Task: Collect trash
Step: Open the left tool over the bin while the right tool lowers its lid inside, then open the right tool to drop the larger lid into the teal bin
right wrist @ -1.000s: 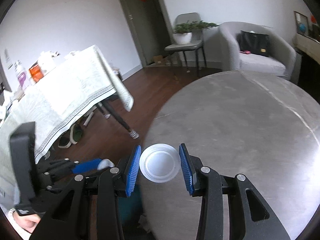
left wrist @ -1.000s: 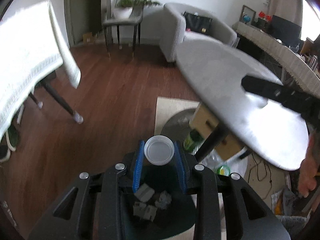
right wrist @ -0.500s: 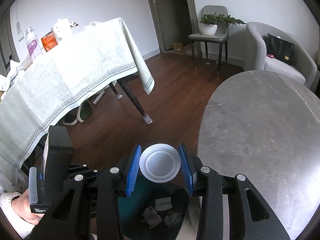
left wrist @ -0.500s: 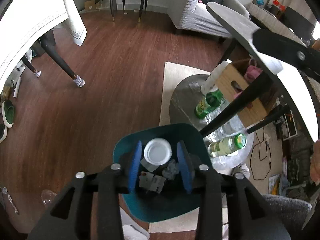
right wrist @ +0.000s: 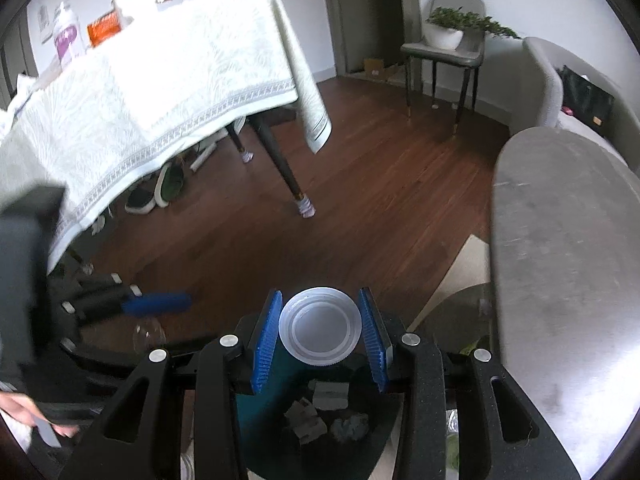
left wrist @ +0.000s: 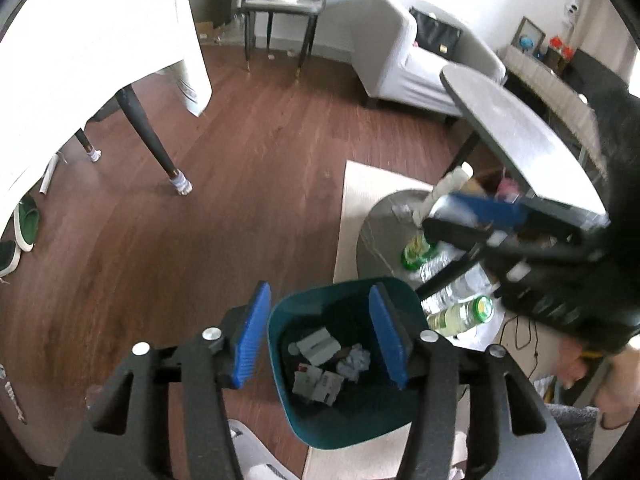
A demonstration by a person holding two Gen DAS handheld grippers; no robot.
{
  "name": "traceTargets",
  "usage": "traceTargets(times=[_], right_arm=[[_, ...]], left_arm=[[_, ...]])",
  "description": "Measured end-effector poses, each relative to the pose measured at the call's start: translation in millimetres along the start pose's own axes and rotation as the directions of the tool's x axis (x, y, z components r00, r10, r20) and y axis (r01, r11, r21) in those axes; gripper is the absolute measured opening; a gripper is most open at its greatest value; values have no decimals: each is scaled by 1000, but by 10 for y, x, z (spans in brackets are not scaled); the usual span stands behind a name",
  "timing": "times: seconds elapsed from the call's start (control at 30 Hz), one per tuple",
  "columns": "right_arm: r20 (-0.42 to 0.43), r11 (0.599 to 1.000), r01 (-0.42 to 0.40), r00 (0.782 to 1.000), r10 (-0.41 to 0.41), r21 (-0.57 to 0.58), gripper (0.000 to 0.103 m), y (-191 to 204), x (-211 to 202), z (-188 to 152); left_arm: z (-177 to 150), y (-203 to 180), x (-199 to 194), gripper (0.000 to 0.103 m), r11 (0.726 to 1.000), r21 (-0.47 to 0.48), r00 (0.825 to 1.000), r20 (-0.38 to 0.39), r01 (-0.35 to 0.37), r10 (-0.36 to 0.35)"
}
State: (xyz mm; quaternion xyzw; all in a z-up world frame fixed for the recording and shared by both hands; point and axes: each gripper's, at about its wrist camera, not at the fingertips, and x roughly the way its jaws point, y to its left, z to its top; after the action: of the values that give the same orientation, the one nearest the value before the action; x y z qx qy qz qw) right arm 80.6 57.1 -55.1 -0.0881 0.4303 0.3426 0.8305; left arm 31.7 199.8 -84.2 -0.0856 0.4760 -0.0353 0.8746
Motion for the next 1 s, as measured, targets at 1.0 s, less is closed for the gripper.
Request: traceTargets(times=[1.0], right_arm=[[-168, 995, 6, 985, -23, -102, 62, 195, 226, -592]], left_arm=[[230, -225, -746, 96, 994, -14, 948, 300, -106, 106]])
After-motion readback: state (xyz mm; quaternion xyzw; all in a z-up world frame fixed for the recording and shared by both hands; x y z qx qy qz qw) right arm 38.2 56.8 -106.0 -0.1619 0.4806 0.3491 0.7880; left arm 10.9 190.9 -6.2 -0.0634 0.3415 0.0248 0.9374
